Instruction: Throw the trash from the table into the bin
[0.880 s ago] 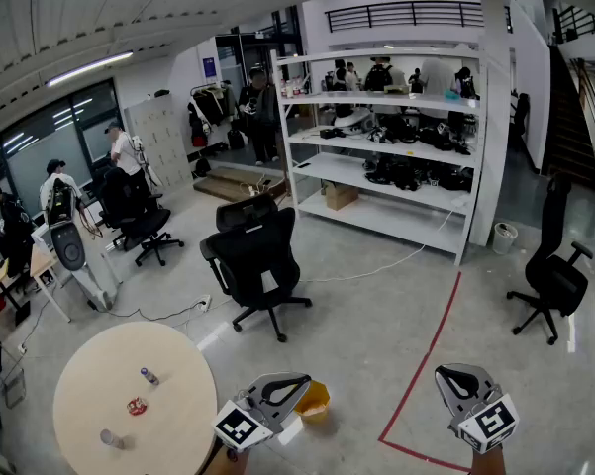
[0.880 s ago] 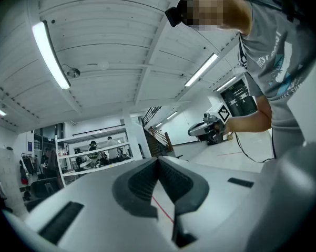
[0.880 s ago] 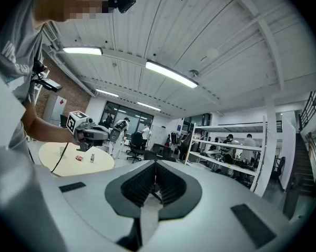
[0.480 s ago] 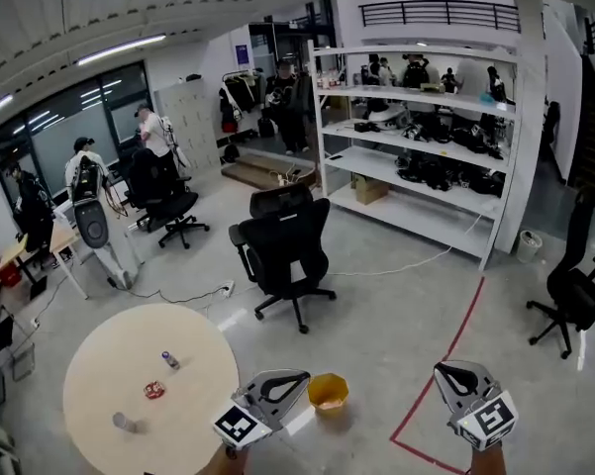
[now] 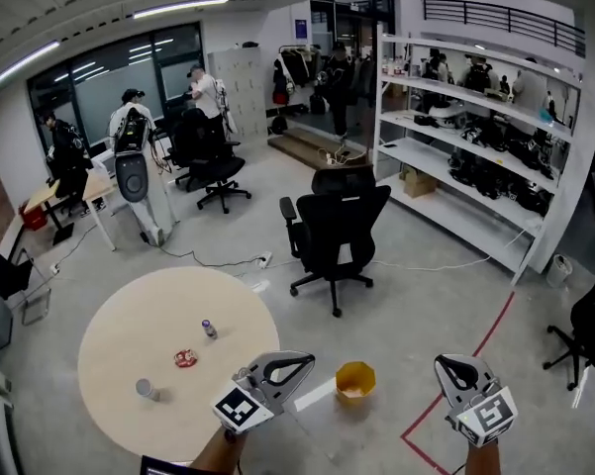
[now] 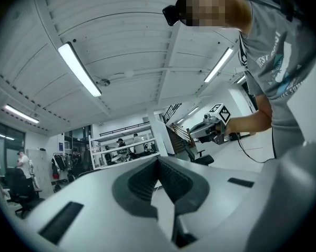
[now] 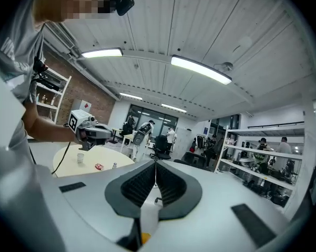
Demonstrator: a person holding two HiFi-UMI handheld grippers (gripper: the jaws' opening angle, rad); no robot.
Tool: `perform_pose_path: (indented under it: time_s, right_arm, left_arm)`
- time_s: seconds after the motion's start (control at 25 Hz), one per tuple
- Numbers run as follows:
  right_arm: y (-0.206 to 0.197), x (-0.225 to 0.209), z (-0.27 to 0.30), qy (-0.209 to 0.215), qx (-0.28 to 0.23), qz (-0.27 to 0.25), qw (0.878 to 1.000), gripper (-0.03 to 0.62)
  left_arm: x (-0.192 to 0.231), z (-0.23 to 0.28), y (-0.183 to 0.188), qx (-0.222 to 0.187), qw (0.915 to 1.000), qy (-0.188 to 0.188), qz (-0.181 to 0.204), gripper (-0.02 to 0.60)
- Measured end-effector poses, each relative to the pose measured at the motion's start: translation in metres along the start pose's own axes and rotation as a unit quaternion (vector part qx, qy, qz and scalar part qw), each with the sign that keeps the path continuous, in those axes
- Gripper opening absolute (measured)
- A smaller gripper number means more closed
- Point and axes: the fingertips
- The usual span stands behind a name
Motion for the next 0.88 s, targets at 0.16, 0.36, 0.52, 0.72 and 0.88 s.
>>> perform_pose_path:
  time_s: [0.16,0.36,0.52,0.72,0.88]
  right_arm:
    - [0.022,0.039,0.064,0.033,-0.005,-0.006,0.999,0.011]
    - [0.055,0.096,0.132,0.075,-0.016,-0.014,0.997,0.011]
    - [0.075,0.142,0.178,0.106,-0.027,-0.022,0.994,0.009]
    - [0.098,0.203,0.229,0.142,-0.04,-0.031,0.989,0.009]
    - [0.114,0.255,0.264,0.175,-0.045,-0.034,0.983,0.011]
  left_arm:
    - [0.044,-0.058,-0.004,0.009,0.9994,0.032,0.003,0.041]
    - [0.084,-0.135,-0.005,0.025,0.9973,0.069,0.009,0.041]
    - [0.107,-0.194,-0.007,0.035,0.9945,0.097,0.02,0.041]
    - [0.132,-0.266,-0.007,0.044,0.9897,0.133,0.029,0.041]
    - [0.146,-0.326,-0.002,0.048,0.9837,0.169,0.037,0.041]
Point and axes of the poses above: the fingertips, and each gripper's own axes: z forward along the fingers, x to its left, y out of its top, and after that the axes turned 4 degrees about -x, right-handed
